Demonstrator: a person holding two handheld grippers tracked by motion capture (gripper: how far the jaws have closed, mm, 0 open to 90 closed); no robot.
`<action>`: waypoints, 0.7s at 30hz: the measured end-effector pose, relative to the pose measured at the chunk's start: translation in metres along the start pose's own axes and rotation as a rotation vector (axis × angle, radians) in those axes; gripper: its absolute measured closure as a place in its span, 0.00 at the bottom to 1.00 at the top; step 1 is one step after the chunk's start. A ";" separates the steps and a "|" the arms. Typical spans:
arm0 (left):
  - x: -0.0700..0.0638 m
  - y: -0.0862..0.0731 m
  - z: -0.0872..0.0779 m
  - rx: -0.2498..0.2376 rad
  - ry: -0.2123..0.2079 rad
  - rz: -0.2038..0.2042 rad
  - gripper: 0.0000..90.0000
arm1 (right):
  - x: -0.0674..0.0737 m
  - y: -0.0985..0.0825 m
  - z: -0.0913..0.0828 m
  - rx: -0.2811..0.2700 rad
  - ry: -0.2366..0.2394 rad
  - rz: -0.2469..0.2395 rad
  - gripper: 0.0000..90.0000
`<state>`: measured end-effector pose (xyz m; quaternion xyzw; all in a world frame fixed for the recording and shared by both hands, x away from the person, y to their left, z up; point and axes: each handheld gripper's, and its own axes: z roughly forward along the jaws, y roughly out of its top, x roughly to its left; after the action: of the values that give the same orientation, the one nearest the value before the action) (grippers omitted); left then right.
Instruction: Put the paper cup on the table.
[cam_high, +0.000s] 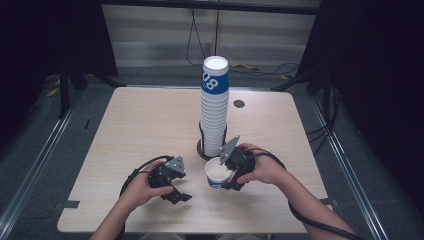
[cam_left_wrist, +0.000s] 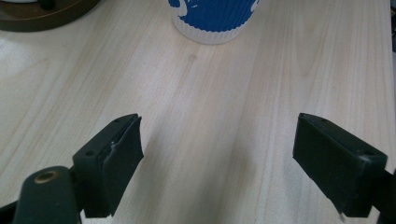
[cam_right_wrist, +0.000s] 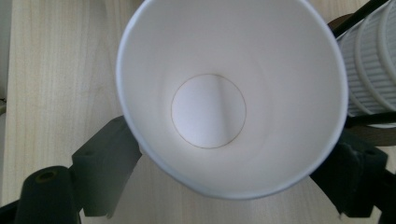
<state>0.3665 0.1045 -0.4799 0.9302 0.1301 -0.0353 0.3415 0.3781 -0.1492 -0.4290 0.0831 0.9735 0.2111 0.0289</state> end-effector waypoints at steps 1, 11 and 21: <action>0.000 0.000 0.000 0.000 0.000 0.003 0.17 | 0.000 0.000 0.000 -0.005 0.002 -0.004 0.16; 0.001 -0.003 -0.005 -0.003 0.007 0.004 0.17 | -0.001 -0.002 0.001 -0.038 0.003 -0.003 0.15; 0.002 -0.005 -0.010 -0.017 0.014 -0.006 0.17 | 0.002 -0.015 0.000 -0.102 -0.003 0.050 0.15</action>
<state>0.3670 0.1152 -0.4757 0.9271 0.1354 -0.0289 0.3484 0.3737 -0.1622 -0.4350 0.1062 0.9590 0.2610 0.0294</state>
